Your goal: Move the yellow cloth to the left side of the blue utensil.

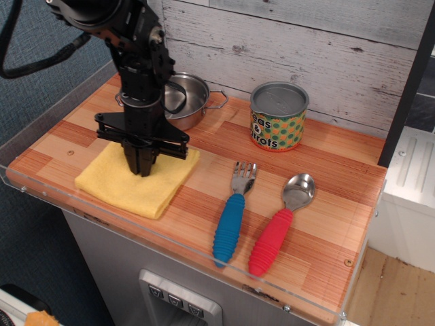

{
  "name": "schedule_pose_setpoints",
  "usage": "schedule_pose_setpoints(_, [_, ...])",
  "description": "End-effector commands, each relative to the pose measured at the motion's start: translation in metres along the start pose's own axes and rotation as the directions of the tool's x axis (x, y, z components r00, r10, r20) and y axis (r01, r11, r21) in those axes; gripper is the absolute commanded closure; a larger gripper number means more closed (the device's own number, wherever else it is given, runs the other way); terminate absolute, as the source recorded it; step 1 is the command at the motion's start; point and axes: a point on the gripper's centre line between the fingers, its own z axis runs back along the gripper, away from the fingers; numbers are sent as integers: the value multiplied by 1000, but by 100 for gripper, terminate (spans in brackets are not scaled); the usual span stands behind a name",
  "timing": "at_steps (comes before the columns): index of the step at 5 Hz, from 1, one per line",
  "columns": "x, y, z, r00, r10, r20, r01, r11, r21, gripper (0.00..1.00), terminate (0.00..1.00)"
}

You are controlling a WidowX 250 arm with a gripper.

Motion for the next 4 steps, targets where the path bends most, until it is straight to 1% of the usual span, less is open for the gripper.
schedule_pose_setpoints(1, [-2,-20,13,999,-16,32,16,1000,2,100,0])
schedule_pose_setpoints(2, [-3,-26,16,1000,2,22,-2,1000,14,100,0])
schedule_pose_setpoints(4, [-4,-28,17,1000,1,14,-1,1000,15,100,0])
